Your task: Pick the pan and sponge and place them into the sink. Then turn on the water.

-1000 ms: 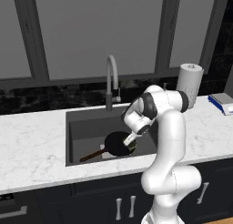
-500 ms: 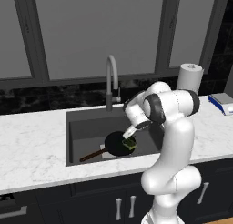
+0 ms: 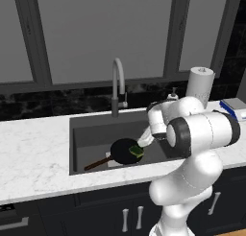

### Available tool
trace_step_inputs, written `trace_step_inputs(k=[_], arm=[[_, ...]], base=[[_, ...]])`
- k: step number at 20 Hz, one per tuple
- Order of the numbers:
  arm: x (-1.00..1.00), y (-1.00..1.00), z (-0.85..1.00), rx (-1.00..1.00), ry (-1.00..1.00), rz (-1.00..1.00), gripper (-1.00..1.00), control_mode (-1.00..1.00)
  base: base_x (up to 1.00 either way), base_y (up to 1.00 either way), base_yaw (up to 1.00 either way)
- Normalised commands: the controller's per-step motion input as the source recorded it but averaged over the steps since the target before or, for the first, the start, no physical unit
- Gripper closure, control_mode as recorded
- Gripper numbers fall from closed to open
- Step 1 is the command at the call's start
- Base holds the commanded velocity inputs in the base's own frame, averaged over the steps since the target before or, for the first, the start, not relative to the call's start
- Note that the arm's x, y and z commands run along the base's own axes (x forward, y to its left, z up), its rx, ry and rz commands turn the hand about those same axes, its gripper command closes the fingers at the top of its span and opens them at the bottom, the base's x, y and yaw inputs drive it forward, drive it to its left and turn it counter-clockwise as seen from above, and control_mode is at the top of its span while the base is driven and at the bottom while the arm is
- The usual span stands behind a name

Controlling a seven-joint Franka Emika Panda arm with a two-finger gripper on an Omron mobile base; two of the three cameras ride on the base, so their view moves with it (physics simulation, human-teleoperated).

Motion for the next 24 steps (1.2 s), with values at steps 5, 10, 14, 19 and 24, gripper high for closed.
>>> trace_step_inputs(k=[5, 10, 14, 19, 24], arm=[[0.0, -0.18, 0.99, 0.13, -0.17, 0.01, -1.0, -1.0], [0.0, -0.18, 0.85, 0.17, -0.13, 0.05, -1.0, -1.0], [0.04, -0.09, 0.59, 0.18, -0.06, 0.08, -1.0, -1.0], [0.37, -0.01, 0.29, 0.14, -0.02, 0.05, -1.0, -1.0], [0.53, 0.0, 0.03, 0.07, -0.1, 0.01, -1.0, -1.0]], base=[[0.0, 0.0, 0.0], [0.0, 0.0, 0.0], [0.0, 0.0, 0.0], [0.0, 0.0, 0.0], [0.0, 0.0, 0.0]])
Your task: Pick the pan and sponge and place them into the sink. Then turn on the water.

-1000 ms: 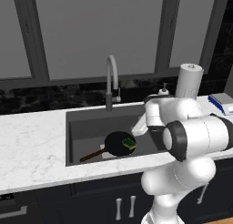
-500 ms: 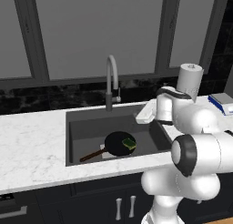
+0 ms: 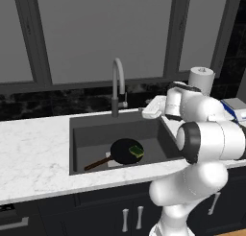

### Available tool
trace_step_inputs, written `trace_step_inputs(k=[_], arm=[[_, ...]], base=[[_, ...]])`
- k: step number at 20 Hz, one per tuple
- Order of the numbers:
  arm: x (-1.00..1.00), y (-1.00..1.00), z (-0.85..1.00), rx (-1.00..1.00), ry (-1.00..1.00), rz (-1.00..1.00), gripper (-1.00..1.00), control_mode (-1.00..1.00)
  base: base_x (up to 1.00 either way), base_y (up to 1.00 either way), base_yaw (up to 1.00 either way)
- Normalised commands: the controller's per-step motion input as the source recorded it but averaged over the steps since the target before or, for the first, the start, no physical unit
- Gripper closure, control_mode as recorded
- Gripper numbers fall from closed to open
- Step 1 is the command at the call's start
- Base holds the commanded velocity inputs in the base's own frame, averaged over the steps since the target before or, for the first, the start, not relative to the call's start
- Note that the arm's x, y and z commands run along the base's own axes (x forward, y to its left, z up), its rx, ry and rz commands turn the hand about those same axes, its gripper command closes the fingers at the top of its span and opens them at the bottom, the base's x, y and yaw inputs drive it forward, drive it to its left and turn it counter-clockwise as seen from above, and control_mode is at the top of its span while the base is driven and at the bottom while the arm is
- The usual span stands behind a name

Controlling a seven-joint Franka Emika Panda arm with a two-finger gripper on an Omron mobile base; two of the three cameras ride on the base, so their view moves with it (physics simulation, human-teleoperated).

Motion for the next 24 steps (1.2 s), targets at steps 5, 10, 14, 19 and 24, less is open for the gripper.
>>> trace_step_inputs(k=[5, 10, 14, 19, 24], arm=[[0.51, 0.0, 0.0, 0.0, -0.18, 0.0, -1.0, -1.0], [0.47, 0.0, 0.0, 0.0, -0.12, 0.0, -1.0, -1.0], [0.51, 0.02, -0.1, 0.0, -0.03, 0.0, -1.0, -1.0], [0.57, 0.04, -0.16, 0.0, 0.0, 0.02, -1.0, -1.0], [0.56, 0.09, -0.14, 0.0, 0.0, 0.03, -1.0, -1.0]], base=[[0.0, 0.0, 0.0], [0.0, 0.0, 0.0], [0.0, 0.0, 0.0], [0.0, 0.0, 0.0], [0.0, 0.0, 0.0]])
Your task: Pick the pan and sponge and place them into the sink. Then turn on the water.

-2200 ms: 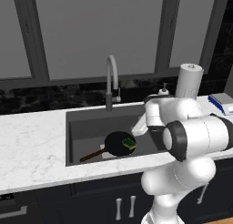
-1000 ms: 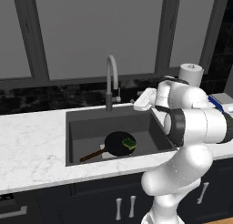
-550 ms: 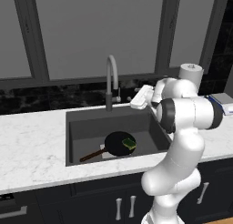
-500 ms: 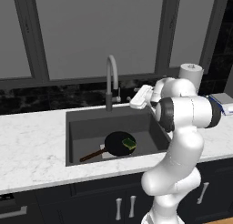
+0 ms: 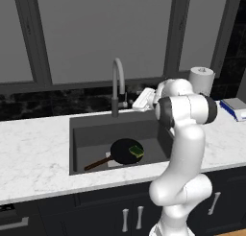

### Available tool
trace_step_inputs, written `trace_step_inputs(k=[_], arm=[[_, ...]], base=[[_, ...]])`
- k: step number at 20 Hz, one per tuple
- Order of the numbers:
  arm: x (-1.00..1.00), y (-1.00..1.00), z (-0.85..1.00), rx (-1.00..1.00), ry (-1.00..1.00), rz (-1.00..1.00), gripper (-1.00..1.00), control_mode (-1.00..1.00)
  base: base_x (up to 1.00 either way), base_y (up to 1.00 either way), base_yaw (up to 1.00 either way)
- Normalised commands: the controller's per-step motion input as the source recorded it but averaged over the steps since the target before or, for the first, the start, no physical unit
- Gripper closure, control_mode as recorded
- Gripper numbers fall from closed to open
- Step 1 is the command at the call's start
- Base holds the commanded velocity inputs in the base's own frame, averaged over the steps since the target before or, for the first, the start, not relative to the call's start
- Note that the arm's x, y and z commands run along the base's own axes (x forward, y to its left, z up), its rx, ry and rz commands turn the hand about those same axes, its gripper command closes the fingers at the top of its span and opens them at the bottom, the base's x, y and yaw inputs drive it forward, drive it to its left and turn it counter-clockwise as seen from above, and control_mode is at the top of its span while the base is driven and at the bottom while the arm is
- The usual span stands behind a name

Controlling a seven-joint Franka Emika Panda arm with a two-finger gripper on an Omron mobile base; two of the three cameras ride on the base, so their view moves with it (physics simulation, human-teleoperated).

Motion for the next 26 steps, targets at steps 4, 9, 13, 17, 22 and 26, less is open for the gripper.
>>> trace_step_inputs(k=[4, 9, 13, 17, 22, 26], arm=[[0.49, 0.13, -0.21, 0.0, 0.0, 0.05, -1.0, -1.0], [0.45, 0.15, -0.22, 0.0, 0.0, 0.05, -1.0, -1.0], [0.48, 0.11, -0.14, 0.0, 0.0, 0.04, -1.0, -1.0], [0.53, 0.04, -0.11, 0.0, 0.0, 0.02, -1.0, -1.0], [0.5, 0.0, -0.12, 0.0, 0.0, 0.01, -1.0, -1.0], [0.42, 0.0, -0.17, 0.0, 0.0, 0.0, -1.0, -1.0]], base=[[0.0, 0.0, 0.0], [0.0, 0.0, 0.0], [0.0, 0.0, 0.0], [0.0, 0.0, 0.0], [0.0, 0.0, 0.0], [0.0, 0.0, 0.0]])
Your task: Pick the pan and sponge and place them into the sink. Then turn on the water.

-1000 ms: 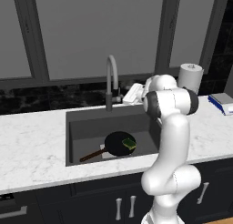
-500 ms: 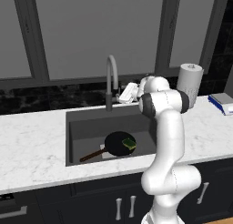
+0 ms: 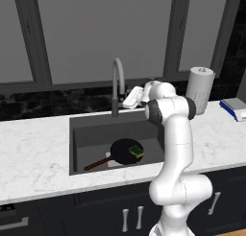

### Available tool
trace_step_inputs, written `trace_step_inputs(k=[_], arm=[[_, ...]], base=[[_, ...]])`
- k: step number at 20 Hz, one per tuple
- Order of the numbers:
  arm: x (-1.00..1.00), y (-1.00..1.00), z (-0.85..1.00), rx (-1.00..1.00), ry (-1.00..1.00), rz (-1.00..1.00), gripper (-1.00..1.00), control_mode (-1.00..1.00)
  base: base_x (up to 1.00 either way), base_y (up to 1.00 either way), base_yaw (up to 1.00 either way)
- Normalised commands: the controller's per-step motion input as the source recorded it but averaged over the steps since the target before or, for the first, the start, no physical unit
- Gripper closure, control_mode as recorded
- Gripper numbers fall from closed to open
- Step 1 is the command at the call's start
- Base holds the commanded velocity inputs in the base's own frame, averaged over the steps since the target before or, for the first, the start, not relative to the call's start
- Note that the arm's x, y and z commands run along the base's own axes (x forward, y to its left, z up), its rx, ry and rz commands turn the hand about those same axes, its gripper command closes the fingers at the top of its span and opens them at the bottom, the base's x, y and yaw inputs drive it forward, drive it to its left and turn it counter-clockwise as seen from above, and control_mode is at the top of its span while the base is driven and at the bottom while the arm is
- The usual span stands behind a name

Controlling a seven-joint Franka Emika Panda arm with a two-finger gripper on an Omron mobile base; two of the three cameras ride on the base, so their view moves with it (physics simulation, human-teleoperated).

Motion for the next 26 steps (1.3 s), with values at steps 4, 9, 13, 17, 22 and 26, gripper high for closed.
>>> trace_step_inputs(k=[4, 9, 13, 17, 22, 26], arm=[[0.26, 0.02, -0.04, 0.0, 0.0, 0.0, 1.0, -1.0], [0.23, -0.06, 0.0, 0.05, -0.04, 0.0, 1.0, -1.0], [0.27, -0.32, 0.04, 0.14, -0.07, 0.0, 1.0, -1.0], [0.4, -0.71, 0.06, 0.19, -0.04, 0.0, 1.0, -1.0], [0.65, -0.89, 0.01, 0.17, 0.0, 0.0, 1.0, -1.0], [0.62, -0.96, 0.0, 0.07, 0.02, -0.02, 1.0, -1.0]], base=[[0.0, 0.0, 0.0], [0.0, 0.0, 0.0], [0.0, 0.0, 0.0], [0.0, 0.0, 0.0], [0.0, 0.0, 0.0], [0.0, 0.0, 0.0]])
